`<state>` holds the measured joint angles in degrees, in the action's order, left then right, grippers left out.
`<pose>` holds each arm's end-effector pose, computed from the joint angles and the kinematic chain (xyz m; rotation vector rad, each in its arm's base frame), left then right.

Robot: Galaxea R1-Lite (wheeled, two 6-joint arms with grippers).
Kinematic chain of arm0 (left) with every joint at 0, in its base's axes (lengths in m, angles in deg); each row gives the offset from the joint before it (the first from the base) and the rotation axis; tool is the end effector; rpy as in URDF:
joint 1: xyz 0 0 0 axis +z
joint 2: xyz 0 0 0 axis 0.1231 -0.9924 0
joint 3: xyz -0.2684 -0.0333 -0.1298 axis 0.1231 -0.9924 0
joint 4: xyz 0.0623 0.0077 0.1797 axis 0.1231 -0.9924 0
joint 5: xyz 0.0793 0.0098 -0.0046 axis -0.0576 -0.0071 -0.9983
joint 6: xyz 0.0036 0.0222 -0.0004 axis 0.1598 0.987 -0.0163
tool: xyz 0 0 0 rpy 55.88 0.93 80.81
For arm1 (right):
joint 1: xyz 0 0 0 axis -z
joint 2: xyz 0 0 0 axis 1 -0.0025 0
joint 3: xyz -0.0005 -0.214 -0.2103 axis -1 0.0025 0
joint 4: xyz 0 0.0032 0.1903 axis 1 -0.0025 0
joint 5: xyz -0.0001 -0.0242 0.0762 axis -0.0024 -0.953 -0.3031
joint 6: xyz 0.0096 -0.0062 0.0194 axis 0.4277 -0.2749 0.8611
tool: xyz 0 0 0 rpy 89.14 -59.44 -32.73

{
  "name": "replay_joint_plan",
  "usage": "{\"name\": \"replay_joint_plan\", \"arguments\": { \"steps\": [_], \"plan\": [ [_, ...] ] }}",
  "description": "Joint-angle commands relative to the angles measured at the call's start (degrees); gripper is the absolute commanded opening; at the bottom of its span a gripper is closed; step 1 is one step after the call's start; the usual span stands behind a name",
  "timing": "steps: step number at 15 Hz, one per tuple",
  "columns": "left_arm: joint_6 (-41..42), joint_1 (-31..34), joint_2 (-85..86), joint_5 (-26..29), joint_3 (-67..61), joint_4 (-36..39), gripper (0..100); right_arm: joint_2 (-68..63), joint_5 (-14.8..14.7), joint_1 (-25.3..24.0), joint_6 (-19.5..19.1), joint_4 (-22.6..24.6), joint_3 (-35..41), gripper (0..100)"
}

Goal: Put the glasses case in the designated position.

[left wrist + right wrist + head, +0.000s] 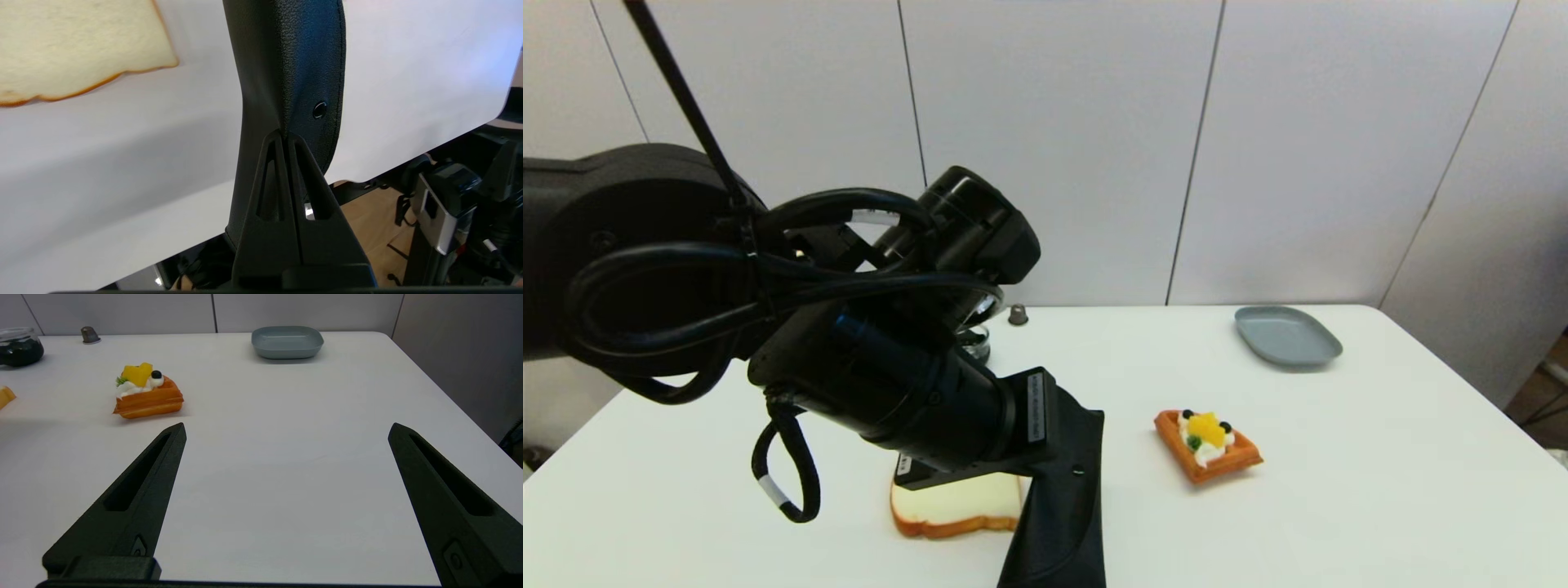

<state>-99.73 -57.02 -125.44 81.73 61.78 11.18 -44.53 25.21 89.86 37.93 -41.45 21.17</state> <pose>0.1890 -0.2298 0.2345 -0.3353 1.2373 -0.4723 -0.0228 0.0000 0.0764 0.0084 -0.0086 -0.0027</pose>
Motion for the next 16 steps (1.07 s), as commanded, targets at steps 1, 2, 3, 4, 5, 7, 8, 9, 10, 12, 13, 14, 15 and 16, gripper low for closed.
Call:
{"name": "replay_joint_plan", "arguments": {
  "steps": [1,2,3,4,5,7,8,9,10,12,13,14,15,16],
  "plan": [
    [-1.7,-0.2,-0.7,-0.2,-3.4,5.6,0,-0.1,0.0,0.0,0.0,0.0,0.0,100],
    [-2.1,-0.1,-1.2,-1.1,-3.7,6.6,0,-0.1,0.0,0.0,0.0,0.0,0.0,100],
    [-2.1,-0.1,-1.6,-2.0,-3.9,7.6,0,-0.1,0.0,0.0,0.0,0.1,0.0,100],
    [-2.1,-0.1,-1.9,-2.1,-4.6,9.5,0,-0.1,0.0,0.0,0.0,0.1,0.0,100],
    [-2.1,-0.2,-2.4,-2.1,-4.7,10.9,0,-0.1,0.0,0.0,0.0,0.0,0.0,100],
    [-2.0,-0.1,-3.6,-2.1,-4.4,11.4,0,-0.1,0.0,0.0,0.0,0.1,0.0,100],
    [-2.0,-0.1,-4.1,-2.1,-4.3,11.7,0,-0.1,0.0,-0.1,0.0,0.0,0.0,100],
    [-2.0,-0.1,-4.8,-2.2,-4.5,12.6,0,-0.1,0.0,0.0,-0.1,0.0,0.0,100],
    [-2.0,-0.1,-5.0,-2.2,-4.7,13.1,0,-0.1,0.0,0.0,0.0,0.1,0.0,100],
    [-2.0,0.1,-5.5,-2.2,-5.0,13.8,0,-0.1,0.0,0.0,-0.1,0.1,0.0,100],
    [-2.0,0.1,-5.6,-2.1,-5.7,15.6,0,-0.1,0.0,-0.1,-0.1,0.0,0.0,100],
    [-1.9,0.1,-5.7,-2.1,-6.3,17.5,0,-0.1,0.0,-0.1,0.0,0.0,0.0,100],
    [-1.9,0.1,-6.0,-2.1,-6.3,19.0,0,-0.1,0.0,-0.1,0.0,0.0,0.0,100],
    [-1.9,0.2,-6.2,-2.1,-6.3,20.4,0,-0.1,0.0,0.0,0.0,0.1,-0.1,100]
  ]
}}
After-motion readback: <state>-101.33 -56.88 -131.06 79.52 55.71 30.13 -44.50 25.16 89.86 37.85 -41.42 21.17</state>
